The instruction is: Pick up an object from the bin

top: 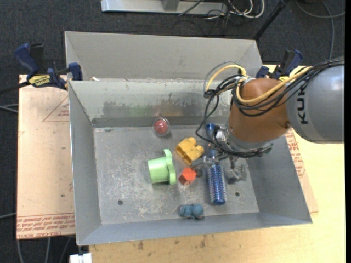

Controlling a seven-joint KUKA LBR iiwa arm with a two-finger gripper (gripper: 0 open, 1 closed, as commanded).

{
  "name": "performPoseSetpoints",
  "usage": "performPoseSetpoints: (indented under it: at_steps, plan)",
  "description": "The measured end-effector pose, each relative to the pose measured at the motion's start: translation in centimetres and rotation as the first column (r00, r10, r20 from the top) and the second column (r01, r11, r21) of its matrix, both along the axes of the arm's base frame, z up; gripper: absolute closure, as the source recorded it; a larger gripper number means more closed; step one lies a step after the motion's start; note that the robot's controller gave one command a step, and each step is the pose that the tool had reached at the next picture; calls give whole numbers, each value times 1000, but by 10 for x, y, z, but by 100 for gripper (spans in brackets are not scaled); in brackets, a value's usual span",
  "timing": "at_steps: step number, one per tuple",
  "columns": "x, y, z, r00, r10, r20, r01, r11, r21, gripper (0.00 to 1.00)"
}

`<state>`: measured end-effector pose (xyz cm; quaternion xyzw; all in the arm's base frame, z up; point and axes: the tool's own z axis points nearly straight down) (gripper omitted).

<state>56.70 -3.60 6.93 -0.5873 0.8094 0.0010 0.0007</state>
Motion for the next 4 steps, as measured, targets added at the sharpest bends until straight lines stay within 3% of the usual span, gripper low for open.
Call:
performPoseSetpoints:
  at_steps: [1, 2, 3, 4]
  plan:
    - [0, 1, 0, 1000, -3, 0, 3, 1000, 0, 0]
    - [0, 1, -1, 1000, -5, -1, 5, 1000, 1, 100]
    - [0, 2, 25, 1000, -8, 2, 8, 1000, 0, 100]
    - [2, 3, 115, 1000, -12, 8, 12, 1000, -1, 100]
